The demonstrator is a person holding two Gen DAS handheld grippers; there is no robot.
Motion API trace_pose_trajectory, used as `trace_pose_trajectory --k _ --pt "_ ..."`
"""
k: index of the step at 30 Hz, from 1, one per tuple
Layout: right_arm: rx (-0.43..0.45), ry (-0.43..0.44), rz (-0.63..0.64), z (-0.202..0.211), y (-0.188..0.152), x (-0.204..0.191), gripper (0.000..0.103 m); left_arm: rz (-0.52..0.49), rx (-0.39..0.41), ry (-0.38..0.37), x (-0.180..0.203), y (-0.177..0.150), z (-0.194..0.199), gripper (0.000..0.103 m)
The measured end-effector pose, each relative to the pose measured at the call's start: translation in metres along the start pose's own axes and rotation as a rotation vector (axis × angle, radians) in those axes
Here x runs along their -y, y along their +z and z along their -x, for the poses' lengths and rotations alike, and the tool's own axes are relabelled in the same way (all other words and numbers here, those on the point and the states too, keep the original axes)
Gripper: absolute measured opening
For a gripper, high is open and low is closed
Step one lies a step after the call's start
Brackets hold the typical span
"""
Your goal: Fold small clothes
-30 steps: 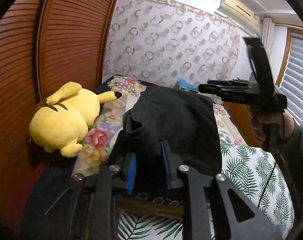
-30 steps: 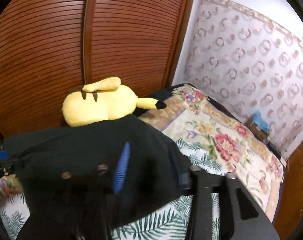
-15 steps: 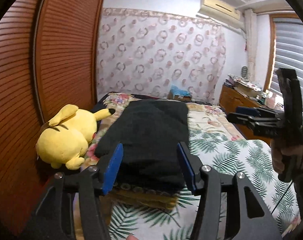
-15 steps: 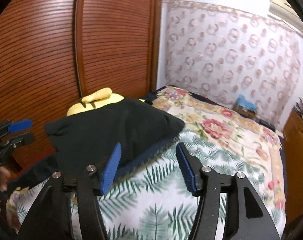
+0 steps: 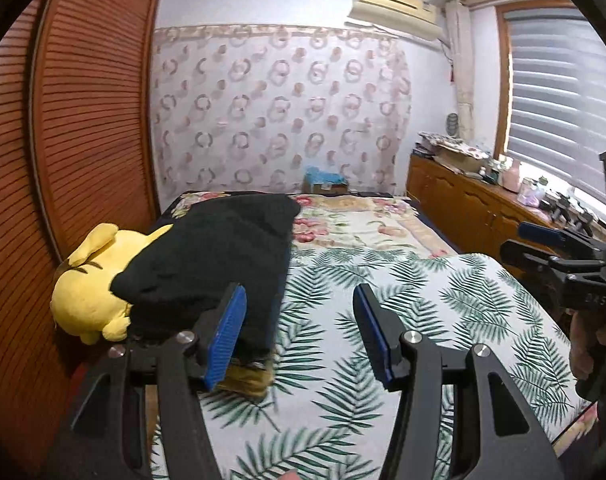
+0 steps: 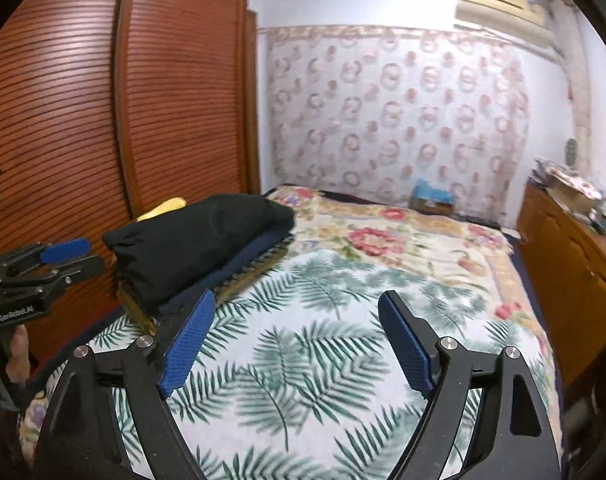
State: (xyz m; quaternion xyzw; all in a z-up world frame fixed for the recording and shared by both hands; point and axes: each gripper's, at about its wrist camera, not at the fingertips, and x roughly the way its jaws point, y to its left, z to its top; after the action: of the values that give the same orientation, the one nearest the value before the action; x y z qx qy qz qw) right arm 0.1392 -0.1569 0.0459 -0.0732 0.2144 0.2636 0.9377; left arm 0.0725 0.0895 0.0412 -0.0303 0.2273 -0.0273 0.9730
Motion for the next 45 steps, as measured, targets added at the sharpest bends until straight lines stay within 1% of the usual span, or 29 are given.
trace_pose_trajectory --k 6,9,13,14,17,22,45 --pt "0.068 -0.095 -0.052 0.053 -0.017 0.019 0.085 -0.028 0.025 -0.033 0.030 0.005 0.015 0.055" --pt "0.088 -0.118 -0.073 0.072 -0.020 0.026 0.085 -0.044 0.033 -0.035 0.045 0.009 0.020 0.055" --pt "0.111 -0.154 -0.090 0.092 -0.024 0.032 0.086 -0.029 0.029 -0.068 0.055 0.011 0.024 0.055" --pt "0.116 -0.162 -0.092 0.095 -0.025 0.033 0.086 -0.029 0.032 -0.065 0.056 0.010 0.026 0.055" --pt "0.117 -0.179 -0.096 0.101 -0.029 0.038 0.085 -0.037 0.041 -0.040 0.060 0.011 0.029 0.055" --pt "0.123 -0.194 -0.106 0.104 -0.033 0.042 0.086 -0.040 0.041 -0.034 0.063 0.012 0.030 0.055" --pt "0.123 -0.197 -0.118 0.104 -0.038 0.047 0.086 -0.042 0.055 -0.016 0.062 0.014 0.038 0.055"
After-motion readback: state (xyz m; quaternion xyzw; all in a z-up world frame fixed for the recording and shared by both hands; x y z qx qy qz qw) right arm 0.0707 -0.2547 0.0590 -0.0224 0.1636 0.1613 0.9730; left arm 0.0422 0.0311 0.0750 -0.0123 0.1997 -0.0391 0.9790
